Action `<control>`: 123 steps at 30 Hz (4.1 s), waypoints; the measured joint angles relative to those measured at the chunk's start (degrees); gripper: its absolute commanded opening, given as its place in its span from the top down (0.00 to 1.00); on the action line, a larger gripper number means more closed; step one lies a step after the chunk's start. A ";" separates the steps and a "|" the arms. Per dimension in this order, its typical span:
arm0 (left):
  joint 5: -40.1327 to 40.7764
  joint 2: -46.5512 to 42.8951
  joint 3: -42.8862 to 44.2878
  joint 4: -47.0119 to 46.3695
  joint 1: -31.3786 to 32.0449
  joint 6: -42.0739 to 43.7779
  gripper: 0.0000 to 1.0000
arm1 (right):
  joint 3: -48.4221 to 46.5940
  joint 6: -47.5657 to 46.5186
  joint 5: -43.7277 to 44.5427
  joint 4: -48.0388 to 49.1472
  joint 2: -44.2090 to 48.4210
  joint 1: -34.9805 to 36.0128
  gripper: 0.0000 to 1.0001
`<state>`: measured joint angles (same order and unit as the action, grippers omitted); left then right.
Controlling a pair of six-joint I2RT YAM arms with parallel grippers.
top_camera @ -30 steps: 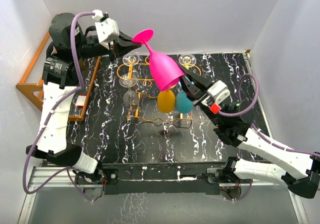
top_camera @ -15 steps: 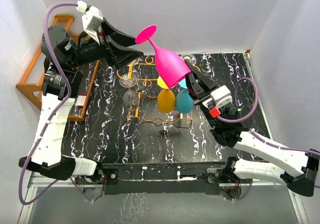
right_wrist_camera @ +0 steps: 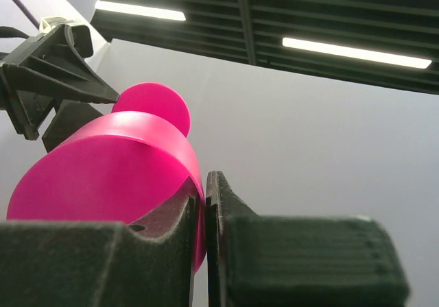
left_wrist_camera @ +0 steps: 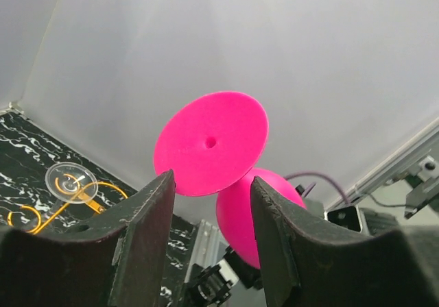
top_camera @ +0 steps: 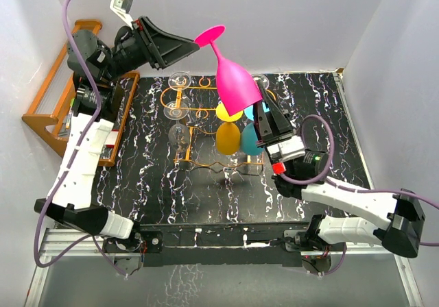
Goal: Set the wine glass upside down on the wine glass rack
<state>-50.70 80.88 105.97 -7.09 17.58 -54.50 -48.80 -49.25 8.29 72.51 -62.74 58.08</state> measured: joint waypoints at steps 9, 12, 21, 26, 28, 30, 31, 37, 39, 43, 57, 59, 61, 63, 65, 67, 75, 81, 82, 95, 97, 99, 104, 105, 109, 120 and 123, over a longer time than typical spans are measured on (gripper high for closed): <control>1.46 2.27 1.60 -0.98 -0.31 -2.64 0.57 | -0.96 -4.52 2.08 7.15 -4.79 0.42 0.92; -1.20 2.27 2.23 0.28 -0.37 -1.09 0.57 | -2.62 -5.40 2.78 7.02 -4.39 0.22 0.92; -2.43 3.10 1.90 -4.26 -0.55 -4.98 0.55 | -3.17 -4.20 2.71 6.60 0.33 0.07 0.92; -1.46 4.28 1.86 -7.06 -0.55 -9.46 0.57 | -4.22 -4.57 2.71 6.78 -3.23 0.04 0.92; -0.79 4.76 1.86 -7.98 -0.55 -10.75 0.57 | -5.18 -5.03 2.75 6.82 -5.81 0.04 0.92; -0.33 5.14 1.86 -8.79 -0.55 -11.93 0.57 | -6.19 -5.55 2.75 6.82 -8.00 0.04 0.92; -0.07 5.33 1.86 -9.27 -0.55 -12.57 0.58 | -6.82 -5.81 2.73 6.80 -9.09 0.04 0.92; 0.83 6.67 2.10 -11.65 -0.55 -15.06 0.59 | -9.31 -6.23 2.71 6.88 -13.05 0.04 0.92; 0.96 7.10 2.23 -12.31 -0.55 -15.30 0.60 | -9.68 -6.23 2.71 6.93 -13.64 0.04 0.92; 1.57 7.65 2.25 -13.16 -0.55 -15.43 0.60 | -9.94 -6.21 2.69 7.06 -14.38 0.09 0.92; 1.84 8.92 2.01 -15.52 -0.48 -16.44 0.67 | -11.54 -7.48 2.25 7.15 -17.46 0.48 0.92; 1.84 8.92 1.90 -15.72 -0.33 -16.46 0.68 | -11.96 -7.80 2.19 7.26 -18.01 0.48 0.92; 1.84 8.92 1.79 -15.96 -0.26 -16.44 0.73 | -12.37 -8.26 2.05 7.26 -18.45 0.59 0.92; 1.84 8.92 1.66 -16.09 -0.17 -16.39 0.76 | -12.85 -8.98 1.97 7.37 -18.88 0.70 0.92; 1.81 8.92 1.55 -16.33 -0.13 -16.37 0.77 | -13.51 -9.75 1.95 7.41 -19.37 0.70 0.92; 1.84 8.92 1.46 -16.70 -0.07 -16.35 0.77 | -13.94 -10.75 2.05 7.52 -19.74 0.79 0.92; 3.23 8.92 1.27 -17.20 -0.04 -16.46 0.76 | -16.39 -13.77 3.08 8.44 -22.10 0.79 0.92; 3.56 8.92 1.27 -17.38 0.04 -16.46 0.84 | -16.79 -14.14 4.09 9.03 -22.60 0.70 0.92; 3.58 8.92 1.27 -17.40 0.07 -16.50 0.98 | -16.79 -14.14 4.09 9.05 -22.60 0.70 0.92; -2.29 9.64 5.07 -19.41 1.42 -12.92 1.00 | -12.96 -8.13 -5.11 0.09 -17.38 -0.35 0.60; -2.86 9.75 7.04 -18.60 1.51 -11.50 1.00 | -12.59 -7.06 -6.86 -1.77 -15.85 -0.37 0.57; -3.13 9.77 9.07 -17.90 1.64 -9.97 1.00 | -12.37 -5.84 -8.61 -3.87 -14.43 -0.35 0.54; -3.06 9.79 11.74 -17.46 1.64 -7.56 1.00 | -12.35 -2.73 -12.00 -10.08 -12.11 -0.35 0.52; -3.04 9.79 12.04 -17.09 1.66 -7.13 1.00 | -12.35 -2.27 -12.55 -11.23 -11.87 -0.35 0.52; -2.82 9.92 12.44 -16.33 1.64 -6.12 1.00 | -12.33 -0.83 -14.23 -14.78 -11.74 -0.35 0.52; -3.45 9.44 11.78 -13.03 1.64 -0.48 1.00 | -10.95 2.91 -16.20 -22.01 -9.11 -0.09 0.38; -4.52 7.17 9.55 -10.25 1.64 4.00 1.00 | -9.27 4.68 -16.20 -26.60 -3.65 -0.04 0.29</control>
<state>-55.22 88.05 115.52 -17.34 19.22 -50.50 -58.06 -44.58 -7.90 45.91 -66.39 58.04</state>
